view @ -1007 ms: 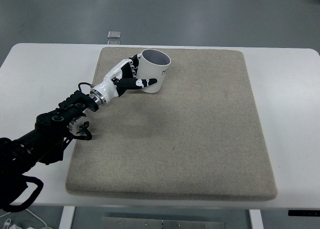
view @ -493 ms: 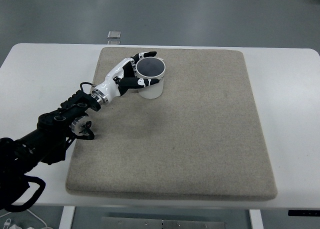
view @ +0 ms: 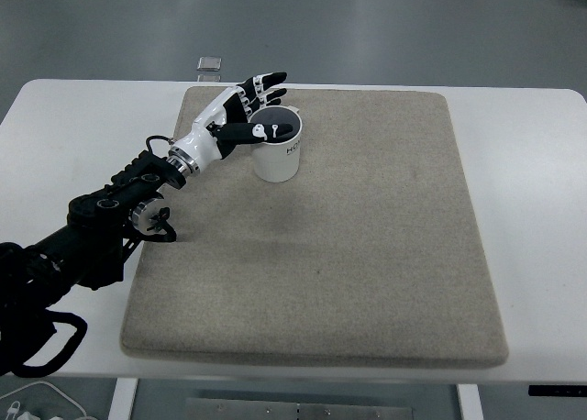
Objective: Flip white cup upright
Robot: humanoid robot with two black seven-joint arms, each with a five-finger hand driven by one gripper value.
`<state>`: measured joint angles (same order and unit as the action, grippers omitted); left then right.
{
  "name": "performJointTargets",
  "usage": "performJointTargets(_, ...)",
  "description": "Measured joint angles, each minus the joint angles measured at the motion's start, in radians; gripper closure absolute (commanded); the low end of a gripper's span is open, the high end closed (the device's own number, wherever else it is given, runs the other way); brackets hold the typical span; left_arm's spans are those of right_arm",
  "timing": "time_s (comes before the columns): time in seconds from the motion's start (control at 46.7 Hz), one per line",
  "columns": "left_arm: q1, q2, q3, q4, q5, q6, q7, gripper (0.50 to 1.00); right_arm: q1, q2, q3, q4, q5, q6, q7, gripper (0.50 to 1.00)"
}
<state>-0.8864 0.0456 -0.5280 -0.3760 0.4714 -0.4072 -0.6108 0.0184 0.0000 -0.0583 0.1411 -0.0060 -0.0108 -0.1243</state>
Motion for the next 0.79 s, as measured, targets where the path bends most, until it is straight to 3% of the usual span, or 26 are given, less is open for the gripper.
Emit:
performJointTargets(0.45,-0.099,0.016,-0.022,0.001,-0.180,-0.002,0.000,0.506,0.000,0.000,0.000,0.000,0.000,0.000,0.000,0.570)
performJointTargets(0.793,-0.149,0.002,-0.021,0.062,-0.432,0.102,0.000,0.506,0.001,0.000,0.001,0.000,0.000,0.000,0.001,0.570)
